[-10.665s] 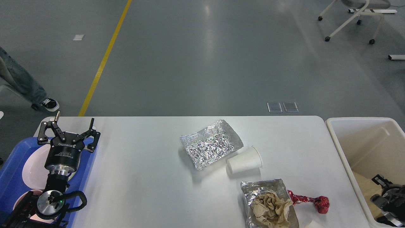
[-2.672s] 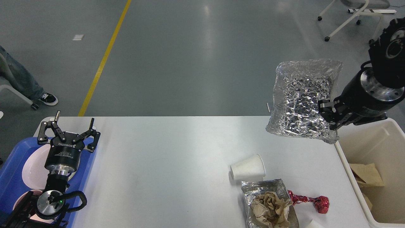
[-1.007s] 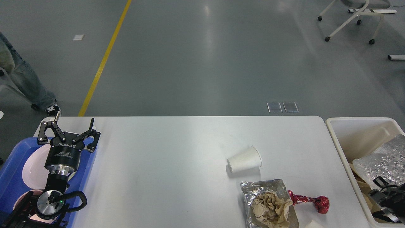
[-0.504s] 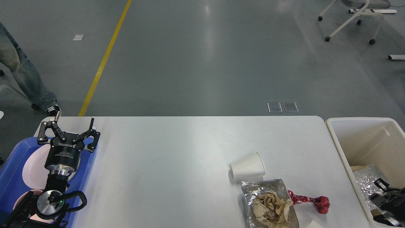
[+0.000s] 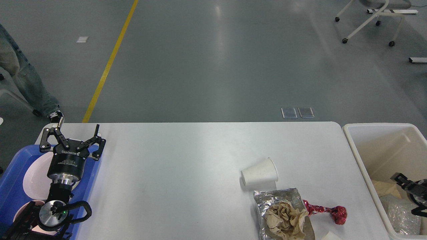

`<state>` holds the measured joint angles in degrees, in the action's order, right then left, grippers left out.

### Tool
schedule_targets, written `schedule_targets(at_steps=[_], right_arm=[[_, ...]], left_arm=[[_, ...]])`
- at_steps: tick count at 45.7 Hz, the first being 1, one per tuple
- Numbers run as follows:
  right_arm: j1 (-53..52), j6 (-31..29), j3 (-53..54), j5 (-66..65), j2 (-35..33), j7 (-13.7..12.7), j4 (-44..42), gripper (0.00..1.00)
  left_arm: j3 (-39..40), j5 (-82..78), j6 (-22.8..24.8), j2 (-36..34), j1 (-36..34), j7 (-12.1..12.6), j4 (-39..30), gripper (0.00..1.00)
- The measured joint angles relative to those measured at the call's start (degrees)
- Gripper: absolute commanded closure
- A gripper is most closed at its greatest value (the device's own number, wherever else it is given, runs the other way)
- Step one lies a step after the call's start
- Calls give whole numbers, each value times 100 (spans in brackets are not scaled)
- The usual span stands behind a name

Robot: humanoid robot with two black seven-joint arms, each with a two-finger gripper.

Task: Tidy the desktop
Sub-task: 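Release the foil tray inside the cream bin with the right gripper, then raise the right gripper out of the bin and reach toward the crumpled brown paper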

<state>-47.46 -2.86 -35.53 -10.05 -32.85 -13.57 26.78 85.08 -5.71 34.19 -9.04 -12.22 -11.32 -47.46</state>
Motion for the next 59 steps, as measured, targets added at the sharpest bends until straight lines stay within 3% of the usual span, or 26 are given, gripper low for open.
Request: schedule_targets(at_steps=[8,17,23,29,38,51,59], right_arm=[[-1167,-1115,-214,-645,-496,-29,813,0],[-2639,-2924,-974,-659,-464,-42,1260,0],[-3628,-3580,-1690,-575,-358,-40,2096,0],[-4698,-3865,-2565,-333,-90,-40,3169,0],[-6543,-3966,-3782,673,1045,-45,4675,0],[-8693,-4182,-3793,1301,2024,-55,6260,0],[-9825,-4195,-3507,1746,2215,-50,6922,0]], left_arm=[[0,0,0,0,0,0,0,3],[0,0,0,0,0,-1,0,3],[0,0,0,-1,-2,-1,0,3],[0,0,0,-1,-8,-1,0,3],[0,0,0,-1,-10,-2,0,3],[0,1,0,-2,-1,-4,0,3],[0,1,0,-2,0,-4,0,3]])
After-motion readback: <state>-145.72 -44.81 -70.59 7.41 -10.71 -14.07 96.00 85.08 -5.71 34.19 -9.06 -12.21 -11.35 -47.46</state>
